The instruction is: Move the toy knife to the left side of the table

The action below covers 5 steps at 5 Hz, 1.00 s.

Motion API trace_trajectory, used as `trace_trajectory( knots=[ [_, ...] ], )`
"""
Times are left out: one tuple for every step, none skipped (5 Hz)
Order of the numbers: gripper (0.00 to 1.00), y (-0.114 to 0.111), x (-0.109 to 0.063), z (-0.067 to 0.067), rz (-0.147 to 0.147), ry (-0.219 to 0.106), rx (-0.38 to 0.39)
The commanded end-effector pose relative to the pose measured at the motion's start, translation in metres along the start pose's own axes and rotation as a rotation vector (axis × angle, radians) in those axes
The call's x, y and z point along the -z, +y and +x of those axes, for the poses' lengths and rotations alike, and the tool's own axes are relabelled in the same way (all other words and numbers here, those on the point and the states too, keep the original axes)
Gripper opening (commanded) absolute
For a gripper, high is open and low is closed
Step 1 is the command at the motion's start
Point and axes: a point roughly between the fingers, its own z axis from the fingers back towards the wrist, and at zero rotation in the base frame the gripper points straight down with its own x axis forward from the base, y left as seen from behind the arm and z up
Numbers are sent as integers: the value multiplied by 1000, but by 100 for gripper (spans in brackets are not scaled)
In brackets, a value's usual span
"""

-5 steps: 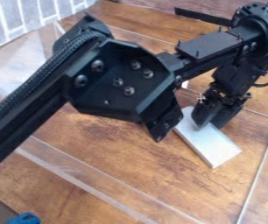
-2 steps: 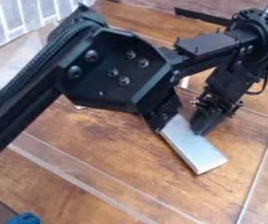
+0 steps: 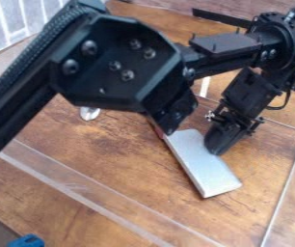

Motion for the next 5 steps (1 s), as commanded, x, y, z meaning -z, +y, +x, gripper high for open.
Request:
trace_trajectory(
  knots=[
    [0, 12, -19, 19, -67, 5, -54],
    [0, 20, -21, 22, -63, 17, -60],
    [0, 27, -23, 26, -55, 22, -64],
    [100, 33, -26, 26, -38, 29, -68],
    [100, 38, -27, 27, -20, 35, -73]
  ],
)
